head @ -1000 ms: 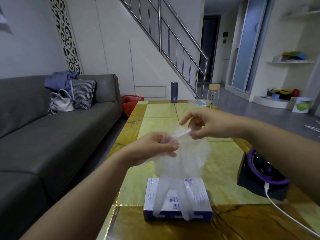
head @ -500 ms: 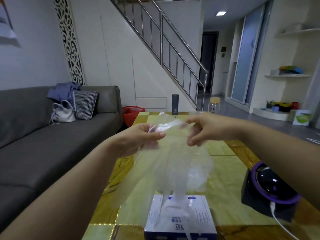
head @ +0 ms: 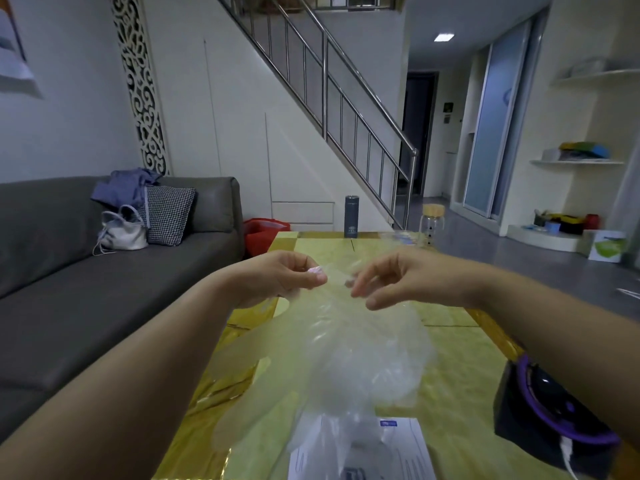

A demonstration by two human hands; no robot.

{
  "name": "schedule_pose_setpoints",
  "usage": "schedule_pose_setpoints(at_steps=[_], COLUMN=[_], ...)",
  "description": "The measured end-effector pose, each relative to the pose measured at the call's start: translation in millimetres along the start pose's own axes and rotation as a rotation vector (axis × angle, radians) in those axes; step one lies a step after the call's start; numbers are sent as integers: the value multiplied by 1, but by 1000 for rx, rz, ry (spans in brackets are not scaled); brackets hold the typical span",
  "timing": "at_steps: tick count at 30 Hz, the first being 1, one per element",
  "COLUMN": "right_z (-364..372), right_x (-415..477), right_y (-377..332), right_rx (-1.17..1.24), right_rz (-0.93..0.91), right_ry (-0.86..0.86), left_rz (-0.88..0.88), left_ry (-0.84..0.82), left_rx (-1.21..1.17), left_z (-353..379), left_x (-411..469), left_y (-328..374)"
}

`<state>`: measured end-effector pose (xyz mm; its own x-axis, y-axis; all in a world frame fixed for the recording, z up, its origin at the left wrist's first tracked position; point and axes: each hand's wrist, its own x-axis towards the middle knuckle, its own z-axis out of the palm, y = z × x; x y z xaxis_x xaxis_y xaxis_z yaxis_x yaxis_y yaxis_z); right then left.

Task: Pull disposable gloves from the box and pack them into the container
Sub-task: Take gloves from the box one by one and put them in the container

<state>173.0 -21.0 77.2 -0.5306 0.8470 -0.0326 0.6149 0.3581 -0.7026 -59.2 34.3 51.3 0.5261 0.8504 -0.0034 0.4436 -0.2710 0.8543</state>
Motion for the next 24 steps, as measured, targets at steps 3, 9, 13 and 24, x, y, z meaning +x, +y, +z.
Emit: schedule_pose_setpoints(at_steps=[3,9,13,24], right_z=[8,10,5,14], right_x=[16,40,54,87], right_y=[11,60,95,162], right_rx=[-43,-86,-179,-474], right_rz=[44,129,206,480], right_ry=[25,79,108,193], left_rz=[-28,-177,-218,47], left_ry=[-34,79,208,14], left_rx=[32,180,252,824], left_z=[3,0,2,75], left_x=[14,44,71,116], left_y=[-6,-45,-78,-70])
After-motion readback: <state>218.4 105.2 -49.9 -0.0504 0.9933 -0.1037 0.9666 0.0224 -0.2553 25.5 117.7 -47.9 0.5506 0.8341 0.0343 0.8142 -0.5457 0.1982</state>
